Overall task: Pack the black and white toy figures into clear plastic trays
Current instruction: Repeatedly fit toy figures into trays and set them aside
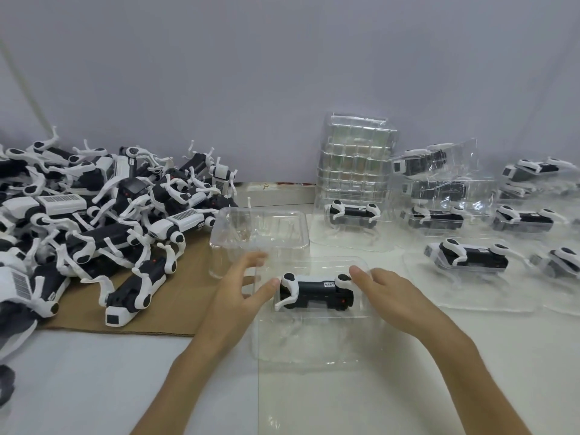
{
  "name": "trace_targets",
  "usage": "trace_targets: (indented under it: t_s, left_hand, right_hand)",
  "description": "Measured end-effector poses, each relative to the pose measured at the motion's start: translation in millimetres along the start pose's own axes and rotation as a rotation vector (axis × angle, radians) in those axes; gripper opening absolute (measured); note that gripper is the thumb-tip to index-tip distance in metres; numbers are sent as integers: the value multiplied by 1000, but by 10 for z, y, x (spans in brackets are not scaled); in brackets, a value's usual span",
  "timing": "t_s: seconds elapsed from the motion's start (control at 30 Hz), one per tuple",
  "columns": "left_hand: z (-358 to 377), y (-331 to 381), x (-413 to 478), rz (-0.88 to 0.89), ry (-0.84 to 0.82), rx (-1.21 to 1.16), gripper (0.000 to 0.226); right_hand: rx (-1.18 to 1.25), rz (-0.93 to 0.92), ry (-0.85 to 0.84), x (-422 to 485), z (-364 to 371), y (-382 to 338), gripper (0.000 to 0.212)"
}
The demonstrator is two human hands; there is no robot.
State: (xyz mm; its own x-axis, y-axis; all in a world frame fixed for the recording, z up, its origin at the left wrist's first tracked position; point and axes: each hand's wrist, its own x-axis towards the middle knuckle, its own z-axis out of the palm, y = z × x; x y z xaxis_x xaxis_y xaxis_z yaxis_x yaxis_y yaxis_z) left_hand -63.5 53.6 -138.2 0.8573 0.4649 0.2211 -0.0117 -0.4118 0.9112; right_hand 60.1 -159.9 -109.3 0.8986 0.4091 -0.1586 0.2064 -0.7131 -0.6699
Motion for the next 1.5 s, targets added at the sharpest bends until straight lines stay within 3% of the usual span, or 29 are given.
trace_targets:
  t_s: [0.1, 0.17, 0.23, 0.4, 0.53, 0.73, 0.87, 1.03, 1.13, 1.2, 1.27, 1.37, 1.43, 1.5]
  left_hand:
    - [10, 1, 10, -48, 152, 147, 30]
    - [2, 11, 12, -124, 79, 202, 34]
    - [-2, 36, 2, -157, -7, 129, 46]
    - [27, 71, 14, -167, -98, -107, 96]
    - [37, 94, 29, -138, -132, -261, 99]
    - [74, 71, 24, -154, -85, -245, 91]
    - [101, 61, 23, -140, -62, -180, 103]
    - [115, 108, -11, -134, -51, -202, 78]
    - [117, 98, -11, -149, -62, -185, 62]
    - [131, 78, -16, -133, -57, -122, 52]
    - [155, 63, -16, -110, -28, -72, 44]
    - [179, 98, -1, -154, 0, -164, 33]
    - [172, 119, 7, -181, 6, -296, 27]
    - [150, 128, 9, -190, 36, -362, 26]
  right_hand:
    - [17, -15, 9, 18, -21, 23, 62]
    - [104, -53, 26, 14, -24, 16, 50]
    - [228, -95, 31, -4, -28, -11, 52]
    - [537, -242, 27, -28, -82, -39, 50]
    - [554, -333, 29, -43, -99, -44, 41]
    - [494, -333, 157, -46, -83, -34, 49]
    - [510, -291, 230, -24, -93, -11, 43]
    - [446, -182, 250, 12, -90, 12, 49]
    - [30, -142, 318, -9, -77, 42, 62]
    - [-107, -255, 402, -80, -47, -24, 62]
    - [-7, -490, 383, -174, 6, -132, 51]
    - [-112, -765, 141, -313, 230, -267, 41]
    - [-243, -812, 33, -306, 368, -266, 47]
    - [-280, -781, 66, -224, 392, -208, 56]
